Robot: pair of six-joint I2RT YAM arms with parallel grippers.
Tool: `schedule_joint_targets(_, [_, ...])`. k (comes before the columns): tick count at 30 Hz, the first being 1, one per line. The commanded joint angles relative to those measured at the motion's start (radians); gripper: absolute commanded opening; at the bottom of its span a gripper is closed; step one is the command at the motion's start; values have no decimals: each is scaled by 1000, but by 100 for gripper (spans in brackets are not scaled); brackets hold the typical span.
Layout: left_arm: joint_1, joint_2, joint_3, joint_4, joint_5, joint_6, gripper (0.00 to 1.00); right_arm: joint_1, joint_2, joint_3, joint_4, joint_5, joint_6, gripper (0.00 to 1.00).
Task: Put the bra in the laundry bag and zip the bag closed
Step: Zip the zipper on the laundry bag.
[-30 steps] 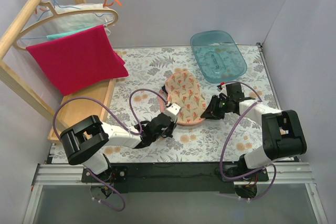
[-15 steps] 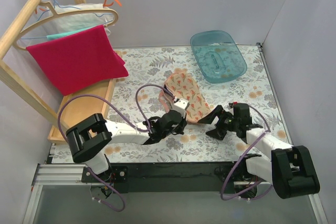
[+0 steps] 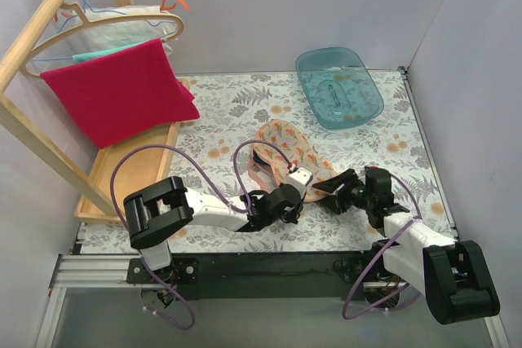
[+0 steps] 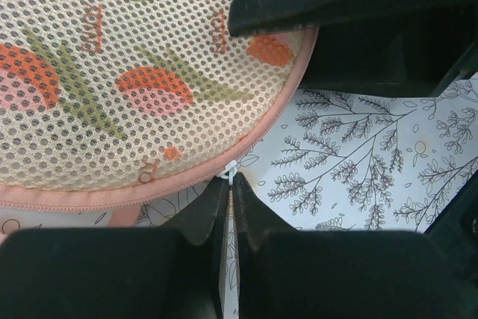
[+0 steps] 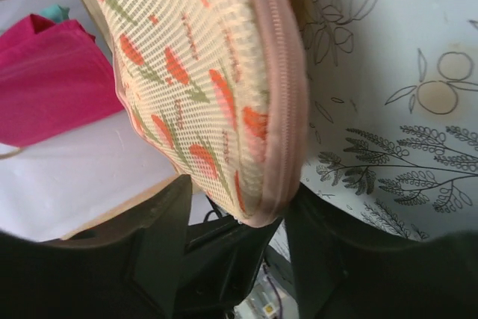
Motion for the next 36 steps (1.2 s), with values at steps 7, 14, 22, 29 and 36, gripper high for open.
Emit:
schedule_joint_targets(7, [-4, -93, -37, 17, -88, 96, 0, -11, 13, 22, 43, 20, -48, 8])
schedule_joint_targets(14, [33, -192, -148, -33, -207, 139, 0, -57, 122, 190, -184, 28, -339, 1])
schedule_joint_targets(22, [100, -261, -235, -124, -267, 56, 0, -67, 326, 505, -428, 92, -666, 1])
schedule_joint_targets(29, [102, -262, -229, -126, -195, 21, 0, -68, 449, 590, -425, -44, -714, 30])
schedule_joint_targets(36, [100, -207, -159, -115, -142, -10, 0, -68, 371, 441, -301, -86, -590, 68])
